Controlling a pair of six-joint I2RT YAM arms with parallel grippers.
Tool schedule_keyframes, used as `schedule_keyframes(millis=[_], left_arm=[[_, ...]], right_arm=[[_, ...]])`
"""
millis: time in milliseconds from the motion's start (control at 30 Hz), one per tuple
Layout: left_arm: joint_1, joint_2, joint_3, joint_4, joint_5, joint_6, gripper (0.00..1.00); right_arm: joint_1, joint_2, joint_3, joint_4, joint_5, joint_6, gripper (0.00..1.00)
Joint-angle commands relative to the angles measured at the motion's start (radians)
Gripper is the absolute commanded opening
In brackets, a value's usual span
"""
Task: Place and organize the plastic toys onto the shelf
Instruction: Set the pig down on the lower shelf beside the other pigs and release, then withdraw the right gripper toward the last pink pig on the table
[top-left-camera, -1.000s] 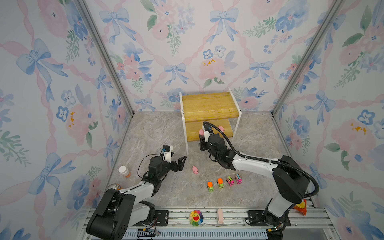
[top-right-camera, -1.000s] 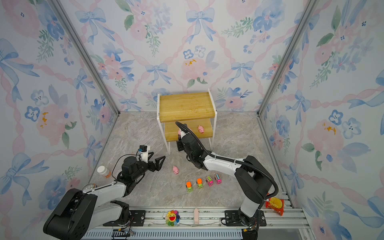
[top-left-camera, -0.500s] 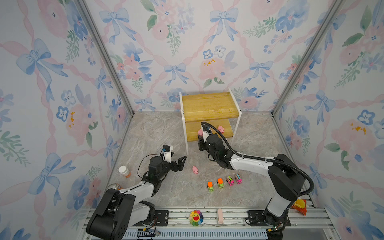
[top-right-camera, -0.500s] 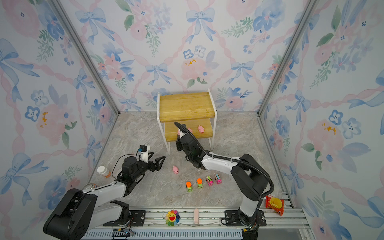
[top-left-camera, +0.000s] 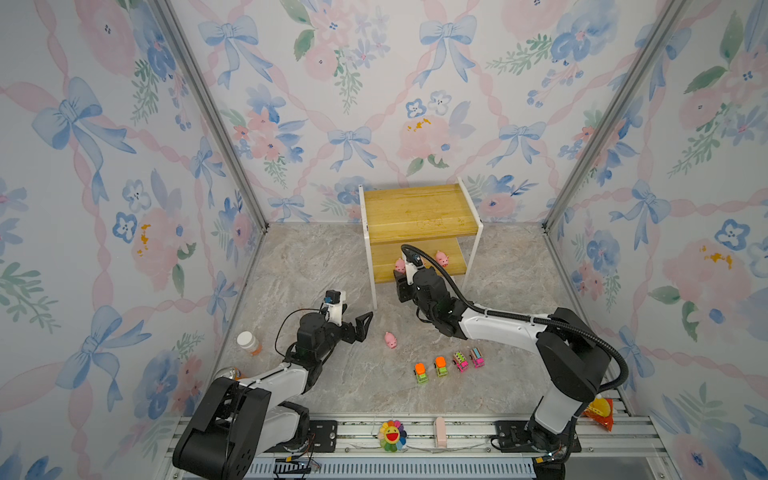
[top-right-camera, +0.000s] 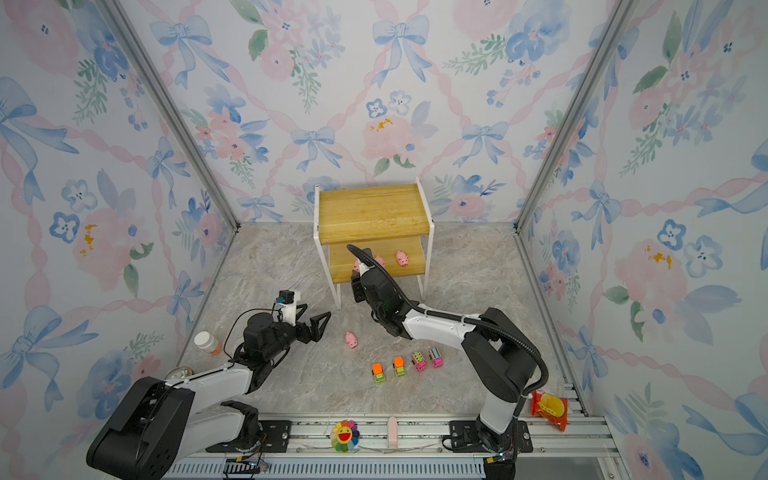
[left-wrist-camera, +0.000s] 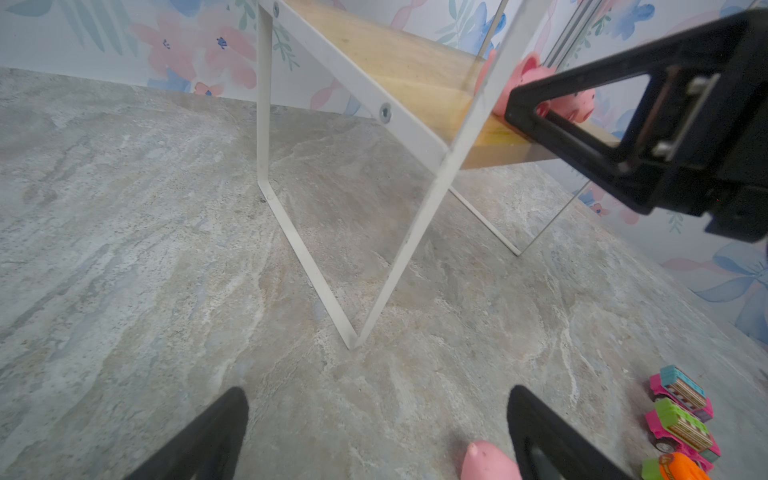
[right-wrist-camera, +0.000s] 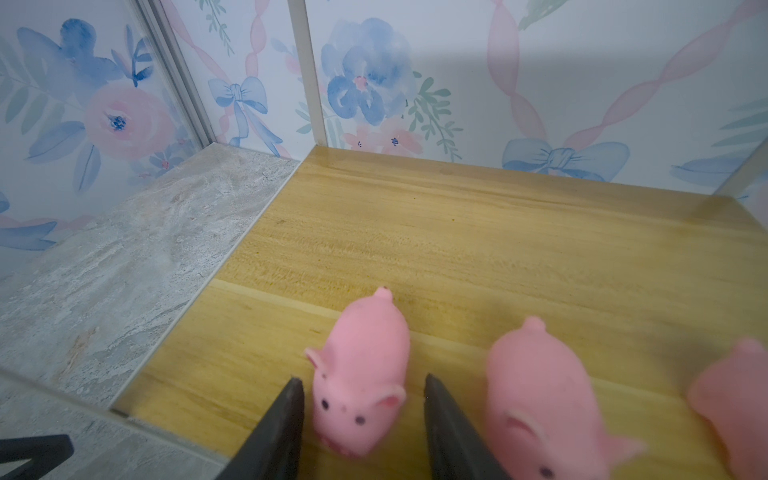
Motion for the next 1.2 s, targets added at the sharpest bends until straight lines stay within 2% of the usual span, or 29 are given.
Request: schedule_keyframes(millis=[0, 333, 700, 933, 1167], left_arm=[[-0.007, 0.006, -0.008, 0.006, 0.011, 0.014, 0.98], [-0.007, 0.009, -0.005, 0.006, 0.009, 0.014, 0.98], [-0.004, 0.017, -0.002, 0.006, 0.012, 0.009, 0.98], [-0.004, 0.024, 0.001, 0.006, 0.001, 0.008, 0.98], [-0.004, 0.025, 0.003, 0.002, -0.003, 0.005, 0.98]], right_arm=[[0.009, -0.046, -0.01, -0.033, 0.036, -0.022, 0.55], [0.04, -0.221, -0.102, -0.134, 0.037, -0.058, 0.68], [0.085, -0.385, -0.156, -0.399, -0.146, -0.1, 0.74], [0.095, -0.425, -0.252, -0.416, -0.241, -0.09, 0.74], [0.096, -0.435, -0.395, -0.369, -0.296, -0.018, 0.74]])
